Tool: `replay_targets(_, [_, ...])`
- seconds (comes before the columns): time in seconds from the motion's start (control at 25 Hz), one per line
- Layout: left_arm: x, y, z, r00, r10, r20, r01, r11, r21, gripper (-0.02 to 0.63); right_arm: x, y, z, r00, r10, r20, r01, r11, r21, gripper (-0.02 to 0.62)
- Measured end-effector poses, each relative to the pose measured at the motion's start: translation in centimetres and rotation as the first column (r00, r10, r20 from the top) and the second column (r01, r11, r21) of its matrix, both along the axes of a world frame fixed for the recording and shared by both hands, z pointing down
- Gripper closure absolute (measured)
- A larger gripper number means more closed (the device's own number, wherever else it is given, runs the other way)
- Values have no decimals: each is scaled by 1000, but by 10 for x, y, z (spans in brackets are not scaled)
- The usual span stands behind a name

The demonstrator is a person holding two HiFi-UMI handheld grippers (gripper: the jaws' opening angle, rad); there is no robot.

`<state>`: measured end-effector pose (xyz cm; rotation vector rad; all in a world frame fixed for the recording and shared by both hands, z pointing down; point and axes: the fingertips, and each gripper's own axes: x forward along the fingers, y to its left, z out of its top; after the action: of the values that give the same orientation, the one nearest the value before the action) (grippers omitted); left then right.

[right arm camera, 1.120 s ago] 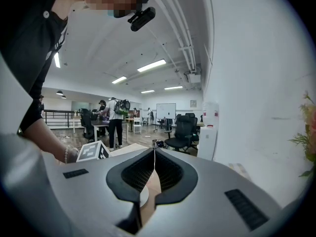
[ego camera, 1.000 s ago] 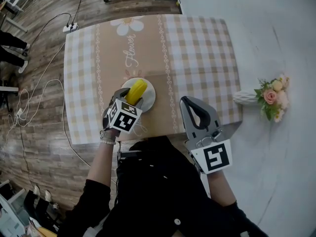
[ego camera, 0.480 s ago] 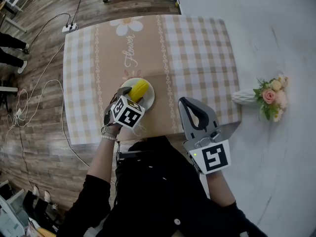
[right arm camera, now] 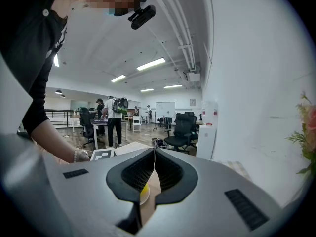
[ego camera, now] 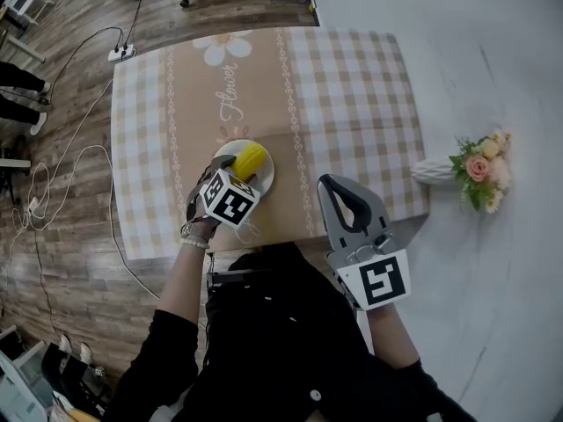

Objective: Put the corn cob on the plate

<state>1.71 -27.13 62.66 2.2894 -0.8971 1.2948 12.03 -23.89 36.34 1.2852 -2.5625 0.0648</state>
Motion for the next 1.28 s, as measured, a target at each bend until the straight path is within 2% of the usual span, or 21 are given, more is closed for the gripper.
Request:
replay_targets(0.24, [1,-1,-2,1000,2,-14,-2,1000,7,353,-4,4,2,1000,-14,-10,14,1000,-6,554])
replay_targets(0.68, [-5,3,-31,991,-42,-125,47,998,39,348,-16,8,0,1000,-27,-7,27,1000,2,554])
replay_targets(0.88, [-14,-2,-54,967,-105,-231,129,988,91,465,-24,9,-1,999,-39,-3,39,999,12,554])
replay_targets(1.08, [-27,-7,-90,949,-130,-287,186,966,178,556,-33,12,-2,999,-55,1,55,998,17,554])
replay_targets(1.28, [-42,-3,-116,933,-151,-326,236,942,238,580,-40,16,3,997,-67,-30,67,998,1,554])
